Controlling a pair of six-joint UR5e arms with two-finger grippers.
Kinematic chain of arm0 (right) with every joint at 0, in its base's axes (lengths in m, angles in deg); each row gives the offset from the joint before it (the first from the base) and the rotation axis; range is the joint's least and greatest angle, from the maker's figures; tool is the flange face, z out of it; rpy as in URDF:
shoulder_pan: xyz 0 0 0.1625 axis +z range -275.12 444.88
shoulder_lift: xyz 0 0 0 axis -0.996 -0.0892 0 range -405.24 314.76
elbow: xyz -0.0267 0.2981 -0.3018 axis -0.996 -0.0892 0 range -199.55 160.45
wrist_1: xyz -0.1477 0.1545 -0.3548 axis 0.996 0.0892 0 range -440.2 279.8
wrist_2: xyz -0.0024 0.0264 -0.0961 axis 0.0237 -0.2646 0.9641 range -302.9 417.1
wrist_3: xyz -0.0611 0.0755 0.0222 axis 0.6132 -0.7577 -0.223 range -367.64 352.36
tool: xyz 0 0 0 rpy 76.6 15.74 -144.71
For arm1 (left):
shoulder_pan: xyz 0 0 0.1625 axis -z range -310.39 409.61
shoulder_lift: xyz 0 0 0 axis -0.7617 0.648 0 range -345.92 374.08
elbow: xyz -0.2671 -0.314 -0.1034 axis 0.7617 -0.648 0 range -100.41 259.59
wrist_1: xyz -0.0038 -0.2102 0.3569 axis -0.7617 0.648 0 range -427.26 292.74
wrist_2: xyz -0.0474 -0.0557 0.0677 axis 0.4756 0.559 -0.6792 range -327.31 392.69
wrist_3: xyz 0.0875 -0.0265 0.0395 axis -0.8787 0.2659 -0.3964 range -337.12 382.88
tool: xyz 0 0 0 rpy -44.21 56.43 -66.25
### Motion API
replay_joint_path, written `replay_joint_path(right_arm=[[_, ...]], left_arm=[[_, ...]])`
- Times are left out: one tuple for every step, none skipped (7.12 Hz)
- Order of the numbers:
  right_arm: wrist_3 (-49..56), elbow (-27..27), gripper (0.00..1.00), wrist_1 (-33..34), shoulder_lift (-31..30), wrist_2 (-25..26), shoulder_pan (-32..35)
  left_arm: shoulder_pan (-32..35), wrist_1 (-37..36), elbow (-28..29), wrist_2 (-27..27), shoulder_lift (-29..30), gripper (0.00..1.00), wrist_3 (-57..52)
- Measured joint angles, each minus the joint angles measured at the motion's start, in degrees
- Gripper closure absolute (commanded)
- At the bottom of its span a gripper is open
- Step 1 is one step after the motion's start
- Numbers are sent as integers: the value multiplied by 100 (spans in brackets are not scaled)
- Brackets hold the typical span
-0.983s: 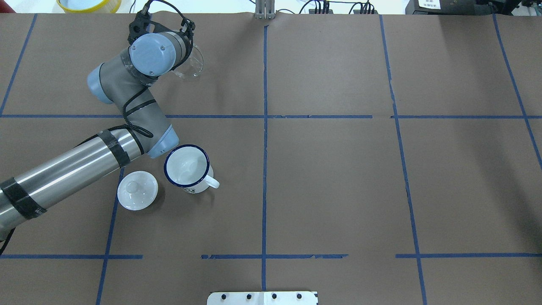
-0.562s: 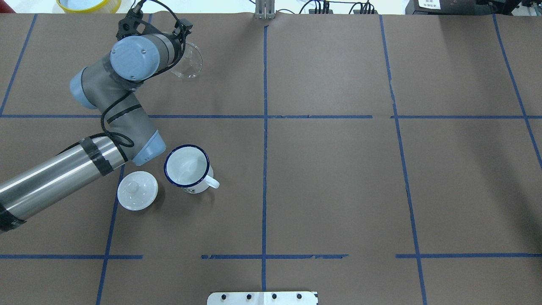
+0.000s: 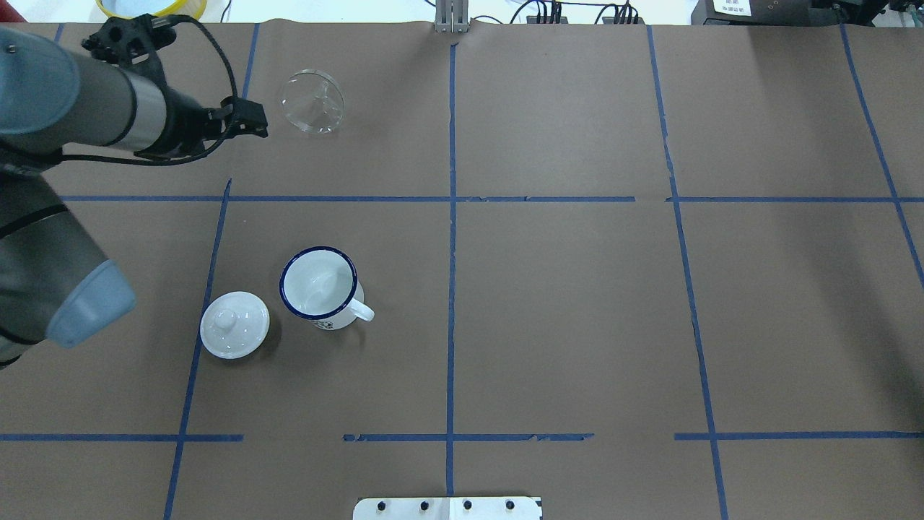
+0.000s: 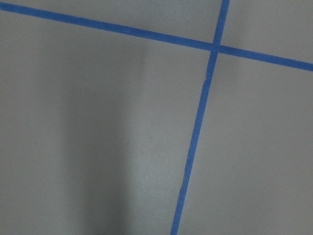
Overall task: Remove funnel from cup
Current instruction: 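Move the left gripper down to the white lid beside the mug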
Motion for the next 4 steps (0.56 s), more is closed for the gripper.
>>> replay_joint_path(right_arm=[[0, 0, 0, 0, 0, 0, 0], [0, 0, 0, 0, 0, 0, 0], [0, 0, 0, 0, 0, 0, 0], [0, 0, 0, 0, 0, 0, 0]], left_arm=[[5, -85, -394, 257, -466, 0, -333], [-147, -120, -517, 490, -713, 0, -454], [-487, -138, -462, 640, -850, 0, -386], [-842, -144, -289, 583, -936, 0, -205]])
